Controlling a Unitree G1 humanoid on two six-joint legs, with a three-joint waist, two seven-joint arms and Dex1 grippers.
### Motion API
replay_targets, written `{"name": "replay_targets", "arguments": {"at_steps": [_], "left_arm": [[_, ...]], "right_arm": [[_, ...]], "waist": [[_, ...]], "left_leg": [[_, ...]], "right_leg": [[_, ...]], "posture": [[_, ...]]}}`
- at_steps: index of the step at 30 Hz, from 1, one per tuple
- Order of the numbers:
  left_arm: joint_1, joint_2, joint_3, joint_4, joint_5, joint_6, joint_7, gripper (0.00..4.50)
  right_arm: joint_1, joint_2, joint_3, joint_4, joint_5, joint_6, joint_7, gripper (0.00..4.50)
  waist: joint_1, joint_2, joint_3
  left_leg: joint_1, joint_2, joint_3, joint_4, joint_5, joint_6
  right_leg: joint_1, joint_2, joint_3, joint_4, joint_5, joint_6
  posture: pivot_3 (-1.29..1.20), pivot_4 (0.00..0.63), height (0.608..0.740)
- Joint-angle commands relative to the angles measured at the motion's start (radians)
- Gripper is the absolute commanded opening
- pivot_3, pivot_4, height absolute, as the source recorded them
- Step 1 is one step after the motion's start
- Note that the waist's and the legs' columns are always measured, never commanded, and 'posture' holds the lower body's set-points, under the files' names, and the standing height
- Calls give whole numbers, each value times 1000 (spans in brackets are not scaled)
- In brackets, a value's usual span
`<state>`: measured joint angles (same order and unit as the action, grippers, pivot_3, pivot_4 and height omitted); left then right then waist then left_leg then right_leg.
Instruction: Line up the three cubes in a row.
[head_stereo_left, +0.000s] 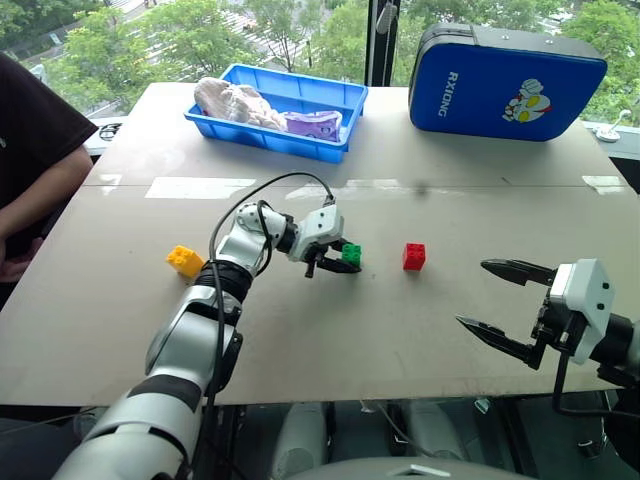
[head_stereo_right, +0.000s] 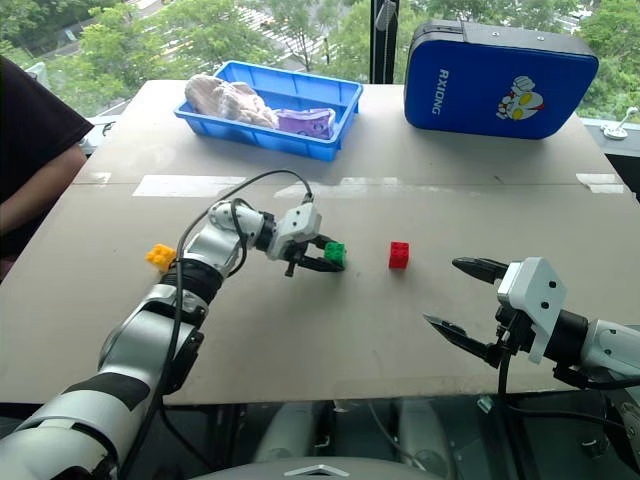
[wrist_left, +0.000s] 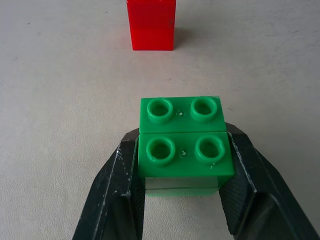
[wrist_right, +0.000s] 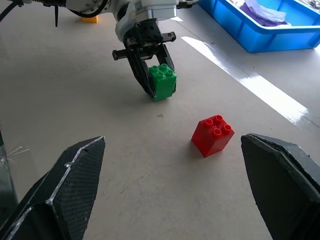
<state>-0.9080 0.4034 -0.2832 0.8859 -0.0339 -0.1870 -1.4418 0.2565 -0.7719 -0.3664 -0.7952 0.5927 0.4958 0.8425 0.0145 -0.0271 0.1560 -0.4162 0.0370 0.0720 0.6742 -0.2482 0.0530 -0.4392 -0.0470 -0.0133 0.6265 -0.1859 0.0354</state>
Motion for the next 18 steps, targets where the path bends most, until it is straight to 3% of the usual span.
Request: {"name": "replay_targets", "arguments": {"at_steps": [1, 6, 8, 13, 18], "left_arm": [[-21, -8, 20, -5, 2, 0, 11, 1331], [-29, -16, 20, 17, 7, 6, 6, 1331], [-35, -19, 20, 32, 10, 13, 3, 2357], [-45, -17, 35, 66, 13, -11, 21, 4407], [-1, 22, 87, -20, -47, 26, -42, 4407]], "right_arm": [[0, -6, -16, -27, 4, -23, -7, 4500], [12, -3, -19, -37, 1, -24, -12, 4500], [15, -4, -21, -42, 3, -23, -16, 4500], [23, -5, -28, -49, 7, -20, -23, 4500], [21, -5, -24, -48, 8, -22, -27, 4500]], "waist": [[0, 0, 0], [0, 0, 0], [0, 0, 0], [0, 0, 0], [-2, 0, 0]], "left_leg": [[0, 0, 0, 0, 0, 0], [0, 0, 0, 0, 0, 0], [0, 0, 0, 0, 0, 0], [0, 0, 0, 0, 0, 0], [0, 0, 0, 0, 0, 0]], "right_leg": [[0, 0, 0, 0, 0, 0], [0, 0, 0, 0, 0, 0], [0, 0, 0, 0, 0, 0], [0, 0, 0, 0, 0, 0], [0, 0, 0, 0, 0, 0]], "posture": [[0, 150, 740], [0, 150, 740], [0, 150, 740], [0, 150, 740], [0, 150, 740]]}}
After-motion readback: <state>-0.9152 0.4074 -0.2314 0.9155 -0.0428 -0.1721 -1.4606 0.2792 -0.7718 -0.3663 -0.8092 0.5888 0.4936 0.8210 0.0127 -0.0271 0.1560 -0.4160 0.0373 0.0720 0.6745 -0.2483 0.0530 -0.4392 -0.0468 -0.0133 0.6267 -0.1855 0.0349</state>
